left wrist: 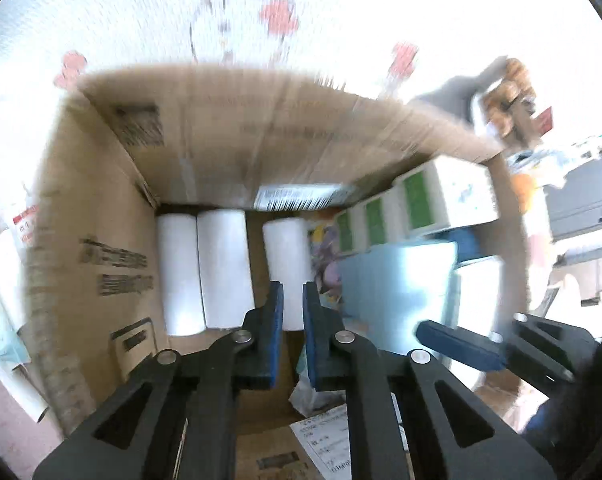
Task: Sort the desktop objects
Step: 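Move both tools back from the box to the tube pile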
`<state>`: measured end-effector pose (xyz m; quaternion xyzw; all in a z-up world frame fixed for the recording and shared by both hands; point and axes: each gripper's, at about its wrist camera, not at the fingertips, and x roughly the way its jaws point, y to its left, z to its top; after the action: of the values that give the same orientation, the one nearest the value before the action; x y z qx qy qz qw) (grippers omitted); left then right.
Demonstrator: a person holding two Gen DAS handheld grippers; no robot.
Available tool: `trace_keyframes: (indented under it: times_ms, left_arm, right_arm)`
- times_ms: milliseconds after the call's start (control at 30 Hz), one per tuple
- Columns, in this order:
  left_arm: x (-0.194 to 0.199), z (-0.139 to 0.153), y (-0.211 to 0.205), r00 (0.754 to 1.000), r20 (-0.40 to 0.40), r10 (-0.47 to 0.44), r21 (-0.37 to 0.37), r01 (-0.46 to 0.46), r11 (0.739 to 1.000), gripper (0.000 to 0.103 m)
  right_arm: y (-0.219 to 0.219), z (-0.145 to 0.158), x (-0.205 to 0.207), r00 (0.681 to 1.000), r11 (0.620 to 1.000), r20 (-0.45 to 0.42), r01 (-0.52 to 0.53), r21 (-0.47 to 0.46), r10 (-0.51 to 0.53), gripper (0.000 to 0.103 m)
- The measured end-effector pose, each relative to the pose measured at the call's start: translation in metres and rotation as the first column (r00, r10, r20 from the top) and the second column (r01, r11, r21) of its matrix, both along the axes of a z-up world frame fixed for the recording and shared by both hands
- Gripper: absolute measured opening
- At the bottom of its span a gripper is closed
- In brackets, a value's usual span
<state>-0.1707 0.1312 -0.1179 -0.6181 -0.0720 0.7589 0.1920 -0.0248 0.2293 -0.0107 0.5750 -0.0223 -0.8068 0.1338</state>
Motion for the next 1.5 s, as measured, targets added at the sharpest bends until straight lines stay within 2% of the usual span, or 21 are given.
trace_keyframes:
  times_ms: [33,100,233,333,500,733,867,933,1033,1100,1300,1500]
  left_arm:
    - [-0.004,0.007,-0.017,0.999,-0.035,0.004,0.009,-0.004,1.0,0.01]
    - [0.004,0.023,-0.023,0.994,-0.108,0.013,0.0,-0.013,1.0,0.01]
    - [0.02,0.054,-0.013,0.965,-0.263,-0.001,-0.074,-0.019,0.997,0.01]
    - [0.025,0.066,-0.024,0.957,-0.288,0.015,-0.031,-0.024,0.999,0.01]
    - [0.034,0.084,-0.057,0.94,-0.333,0.073,0.024,-0.069,0.997,0.01]
    - [0.052,0.09,-0.072,0.902,-0.418,0.104,-0.052,-0.139,0.989,0.01]
    - [0.056,0.084,-0.092,0.923,-0.345,0.171,0.021,-0.174,0.984,0.01]
    - [0.06,0.085,-0.1,0.921,-0.336,0.198,0.032,-0.199,0.98,0.01]
    - [0.074,0.097,-0.107,0.88,-0.423,0.216,-0.01,-0.243,0.97,0.01]
    - [0.081,0.103,-0.113,0.858,-0.461,0.226,-0.014,-0.261,0.965,0.01]
    - [0.092,0.107,-0.133,0.828,-0.499,0.256,0.009,-0.29,0.957,0.01]
    - [0.102,0.097,-0.174,0.795,-0.495,0.351,0.047,-0.379,0.924,0.01]
  right_arm:
    - [-0.001,0.001,0.0,1.0,1.0,-0.006,0.001,0.003,-0.001,0.025]
    - [-0.004,0.005,-0.004,1.0,1.0,-0.023,0.003,0.005,-0.003,0.025]
    - [-0.013,0.013,-0.006,0.998,1.0,-0.062,0.018,-0.025,-0.019,0.025]
    - [-0.019,0.01,-0.012,0.995,0.996,-0.072,0.06,-0.07,-0.065,0.025]
    - [-0.033,0.028,0.0,0.977,0.99,-0.179,0.105,-0.094,-0.12,0.025]
    - [-0.037,0.049,0.026,0.954,0.974,-0.237,0.143,-0.178,-0.183,0.025]
    - [-0.047,0.056,0.028,0.946,0.978,-0.272,0.139,-0.158,-0.179,0.025]
    - [-0.053,0.057,0.026,0.943,0.977,-0.277,0.142,-0.158,-0.182,0.025]
    - [-0.061,0.056,0.021,0.945,0.975,-0.268,0.148,-0.166,-0.189,0.025]
    - [-0.069,0.054,0.017,0.946,0.979,-0.267,0.15,-0.138,-0.183,0.025]
    - [-0.097,0.048,0.009,0.956,0.99,-0.263,0.108,-0.092,-0.129,0.025]
    - [-0.138,0.057,0.006,0.95,0.995,-0.31,0.006,-0.096,-0.035,0.025]
